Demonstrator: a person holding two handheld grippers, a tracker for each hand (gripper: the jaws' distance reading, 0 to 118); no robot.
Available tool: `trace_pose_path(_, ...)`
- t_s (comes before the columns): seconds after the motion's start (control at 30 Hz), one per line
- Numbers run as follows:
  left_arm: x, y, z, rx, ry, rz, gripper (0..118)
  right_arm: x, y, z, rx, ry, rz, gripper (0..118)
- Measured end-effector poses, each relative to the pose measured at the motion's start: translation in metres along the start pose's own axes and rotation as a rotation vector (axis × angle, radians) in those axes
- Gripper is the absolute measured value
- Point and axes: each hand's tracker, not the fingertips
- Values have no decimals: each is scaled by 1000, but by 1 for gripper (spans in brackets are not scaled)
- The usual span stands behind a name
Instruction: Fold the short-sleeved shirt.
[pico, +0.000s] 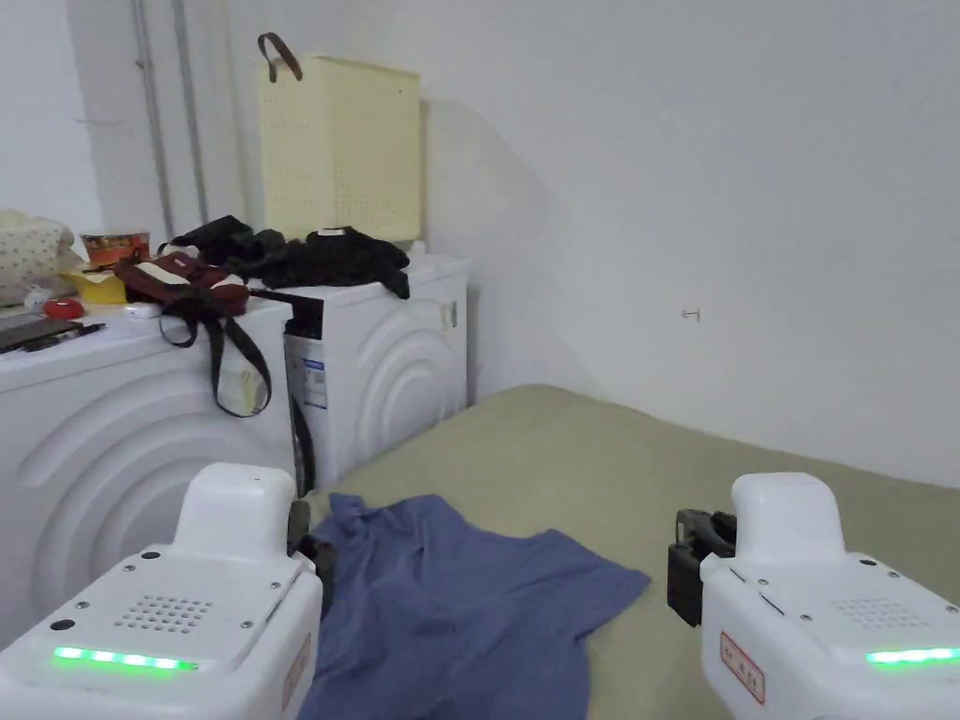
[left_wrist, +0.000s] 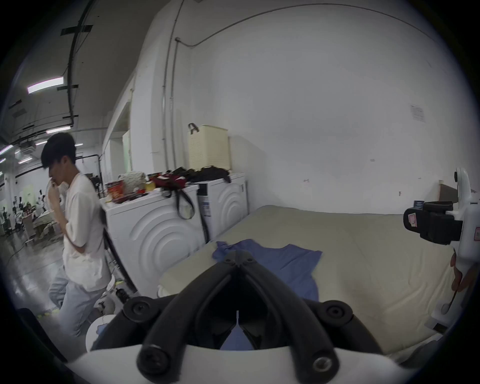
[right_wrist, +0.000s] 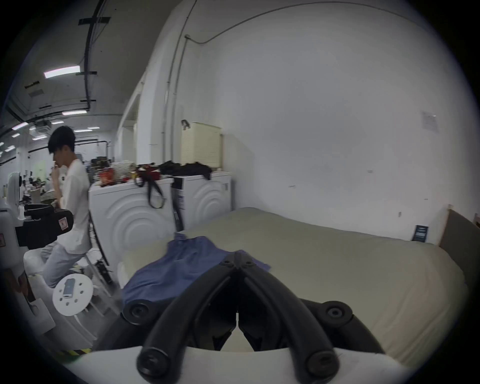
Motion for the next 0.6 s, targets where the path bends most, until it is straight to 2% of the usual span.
trace_pose_path(0.2,-15,-13,4,-34,29,14,0,-13,-9,-10,-25,37,4,2)
trace_pose_path(0.6,2,-19,-8,-53,-25,15,0,1,-5,-6,-22,0,-10,2)
